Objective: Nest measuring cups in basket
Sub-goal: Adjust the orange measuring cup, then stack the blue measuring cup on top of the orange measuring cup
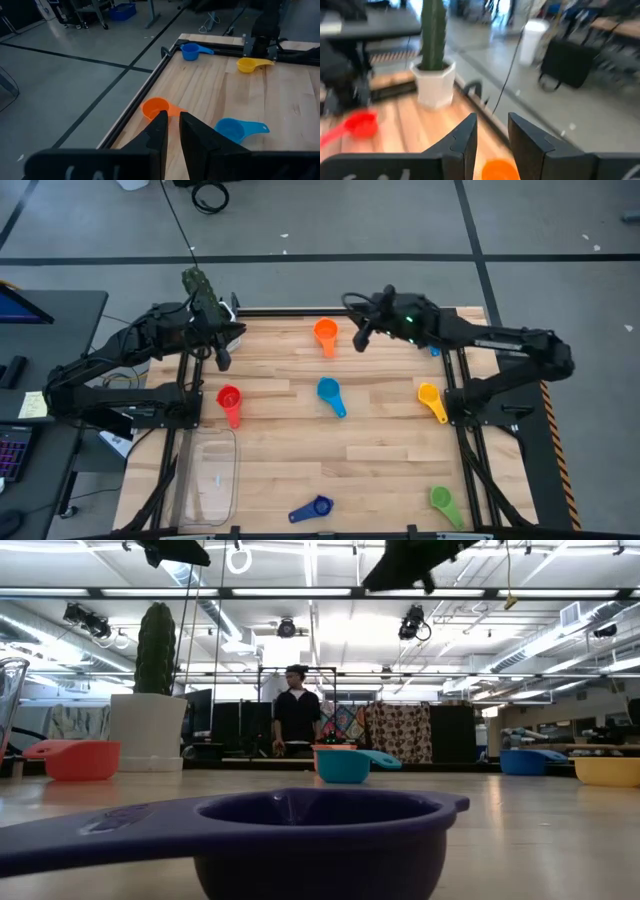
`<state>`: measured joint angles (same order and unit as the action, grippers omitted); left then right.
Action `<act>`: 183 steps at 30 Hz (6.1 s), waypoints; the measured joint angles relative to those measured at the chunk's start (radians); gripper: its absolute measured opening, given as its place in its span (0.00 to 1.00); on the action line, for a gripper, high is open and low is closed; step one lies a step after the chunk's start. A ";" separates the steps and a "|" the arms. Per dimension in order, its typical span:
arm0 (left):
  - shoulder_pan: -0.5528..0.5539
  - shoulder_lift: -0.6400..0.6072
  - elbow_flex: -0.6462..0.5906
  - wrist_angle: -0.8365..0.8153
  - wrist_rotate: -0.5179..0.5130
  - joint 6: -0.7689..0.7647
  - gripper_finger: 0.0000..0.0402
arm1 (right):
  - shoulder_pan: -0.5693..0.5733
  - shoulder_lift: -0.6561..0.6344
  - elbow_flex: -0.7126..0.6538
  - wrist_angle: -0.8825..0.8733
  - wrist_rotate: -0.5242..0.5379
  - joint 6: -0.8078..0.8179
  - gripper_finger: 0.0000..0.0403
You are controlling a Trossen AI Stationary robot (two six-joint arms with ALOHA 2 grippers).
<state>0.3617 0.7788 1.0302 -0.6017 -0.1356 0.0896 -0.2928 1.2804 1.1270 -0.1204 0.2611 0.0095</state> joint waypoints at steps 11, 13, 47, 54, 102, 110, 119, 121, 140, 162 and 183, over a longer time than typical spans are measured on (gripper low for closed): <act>0.001 0.000 0.000 -0.003 -0.016 -0.027 0.13 | -0.117 0.312 0.310 -0.304 -0.319 -0.189 0.28; 0.001 0.000 0.000 -0.003 -0.024 -0.027 0.13 | -0.123 0.359 0.355 -0.346 -0.338 -0.255 0.28; 0.001 0.000 0.000 -0.077 -0.028 -0.087 0.13 | -0.233 0.732 0.492 -0.649 -0.263 -0.932 0.28; 0.001 0.000 0.000 -0.077 -0.029 -0.106 0.13 | -0.240 0.732 0.492 -0.643 -0.284 -1.024 0.28; 0.001 0.000 0.000 -0.076 -0.028 -0.158 0.13 | -0.272 0.731 0.290 -0.351 -0.333 -1.156 0.18; 0.001 0.000 0.000 -0.076 -0.028 -0.157 0.13 | -0.267 0.731 0.290 -0.361 -0.338 -0.929 0.04; 0.001 0.000 0.000 -0.076 -0.029 -0.157 0.13 | -0.228 0.714 0.296 -0.558 -0.338 -0.764 0.03; 0.001 0.000 0.000 -0.076 -0.029 -0.157 0.13 | -0.215 0.704 0.295 -0.609 -0.338 -0.728 0.03; 0.001 0.000 0.000 -0.076 -0.028 -0.155 0.13 | -0.125 0.610 0.288 -0.889 -0.370 -0.611 0.03; 0.001 0.000 0.000 -0.076 -0.028 -0.156 0.13 | -0.124 0.618 0.290 -0.845 -0.394 -0.664 0.16; 0.001 0.000 0.000 -0.075 0.000 -0.158 0.13 | -0.094 0.615 0.565 -1.078 -0.296 -0.632 0.16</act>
<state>0.3626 0.7788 1.0298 -0.6769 -0.1360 -0.0680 -0.3868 1.8957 1.6915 -1.1988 -0.0350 -0.6225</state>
